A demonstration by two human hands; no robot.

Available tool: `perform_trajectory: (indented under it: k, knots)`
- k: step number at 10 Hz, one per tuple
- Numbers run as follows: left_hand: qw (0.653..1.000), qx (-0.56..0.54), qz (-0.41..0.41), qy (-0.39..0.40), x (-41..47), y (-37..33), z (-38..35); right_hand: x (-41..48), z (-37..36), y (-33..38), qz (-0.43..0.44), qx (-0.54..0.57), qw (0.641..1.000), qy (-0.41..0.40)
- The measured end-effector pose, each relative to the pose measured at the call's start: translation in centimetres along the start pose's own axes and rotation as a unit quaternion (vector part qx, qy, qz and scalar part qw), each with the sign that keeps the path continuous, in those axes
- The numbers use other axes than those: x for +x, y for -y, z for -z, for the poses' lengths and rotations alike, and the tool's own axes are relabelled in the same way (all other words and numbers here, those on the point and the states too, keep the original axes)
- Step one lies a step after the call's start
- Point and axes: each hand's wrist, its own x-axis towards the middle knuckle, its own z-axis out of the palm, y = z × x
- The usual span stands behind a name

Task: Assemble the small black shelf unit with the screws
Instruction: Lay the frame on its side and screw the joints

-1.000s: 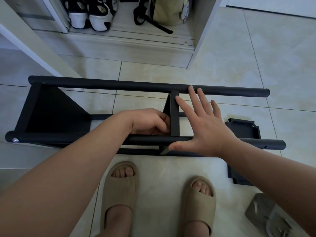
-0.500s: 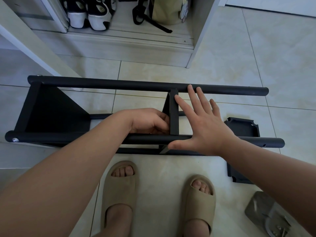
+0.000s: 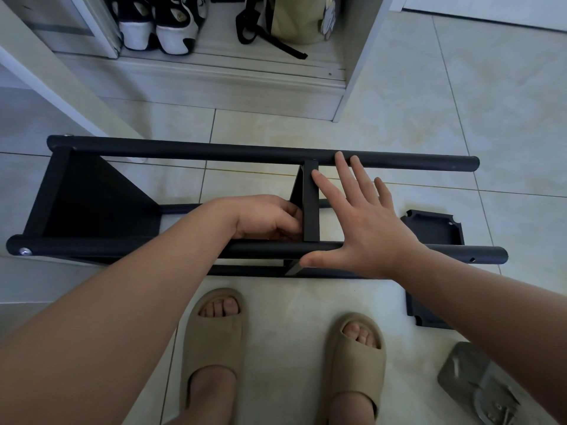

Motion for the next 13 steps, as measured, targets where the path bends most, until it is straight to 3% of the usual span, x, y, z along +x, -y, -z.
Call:
perform_trajectory:
  k: [2,5,6,10,11,13]
  knots:
    - [0.999,0.052,0.0,-0.011,0.04,-0.03,0.15,0.01,-0.05,0.01,0.0,-0.002,1.0,-0.001]
    - [0.999,-0.044,0.004,0.006,0.27,0.01,-0.17,0.01,-0.03,-0.04,0.0,-0.005,1.0,0.002]
    - [1.0,0.011,0.01,-0.004,0.2,0.06,-0.05,0.02,-0.01,-0.02,0.0,-0.008,1.0,0.003]
    - [0.998,-0.055,0.002,0.008,0.25,-0.08,-0.14,-0.02,0.1,0.04,0.001,-0.008,1.0,0.004]
    - [1.0,0.019,0.01,-0.002,0.26,0.07,-0.01,-0.02,0.1,0.04,0.0,-0.009,1.0,0.005]
    - [1.0,-0.028,-0.004,0.009,-0.04,-0.02,0.21,-0.02,0.05,0.01,0.002,-0.007,1.0,0.002]
